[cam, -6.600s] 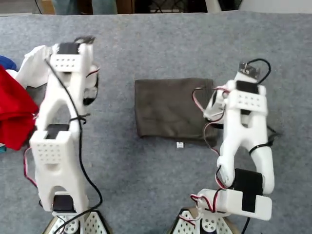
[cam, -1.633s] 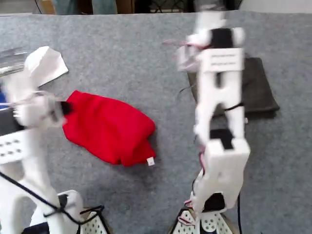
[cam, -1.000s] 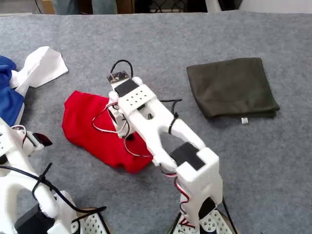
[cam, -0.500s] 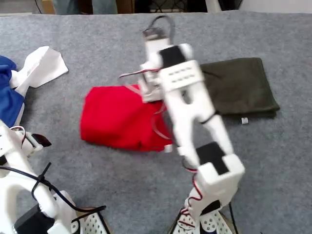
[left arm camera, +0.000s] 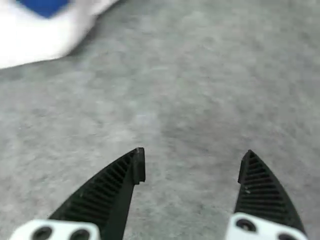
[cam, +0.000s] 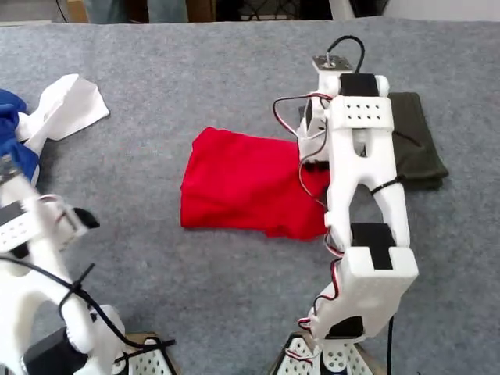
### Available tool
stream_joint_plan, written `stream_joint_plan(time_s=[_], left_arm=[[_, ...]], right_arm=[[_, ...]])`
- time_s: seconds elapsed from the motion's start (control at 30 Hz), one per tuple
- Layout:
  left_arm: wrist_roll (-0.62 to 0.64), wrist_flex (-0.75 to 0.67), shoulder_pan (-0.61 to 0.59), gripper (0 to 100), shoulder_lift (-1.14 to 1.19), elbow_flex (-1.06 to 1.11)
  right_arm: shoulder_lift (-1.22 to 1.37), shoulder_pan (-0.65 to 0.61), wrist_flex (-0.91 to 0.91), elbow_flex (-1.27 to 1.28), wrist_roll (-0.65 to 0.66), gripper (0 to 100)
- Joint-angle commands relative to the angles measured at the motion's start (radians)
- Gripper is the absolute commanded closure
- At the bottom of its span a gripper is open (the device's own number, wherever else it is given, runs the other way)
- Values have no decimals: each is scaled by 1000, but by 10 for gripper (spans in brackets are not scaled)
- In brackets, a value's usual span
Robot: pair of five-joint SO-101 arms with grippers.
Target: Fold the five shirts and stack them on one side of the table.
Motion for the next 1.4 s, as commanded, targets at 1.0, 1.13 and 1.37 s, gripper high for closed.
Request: stream_joint_plan(time_s=[1.0,1.13,1.37], left_arm=[[8,-324,-18,718,-21,188],[8,-324,-13,718,-21,185],[9,-325,-12,718,-21,179]], right_arm=[[394,-597,-259,-162,-54,765],[493,-585,-238,-294,-54,989],[515,-559,-2,-579,-54,985]])
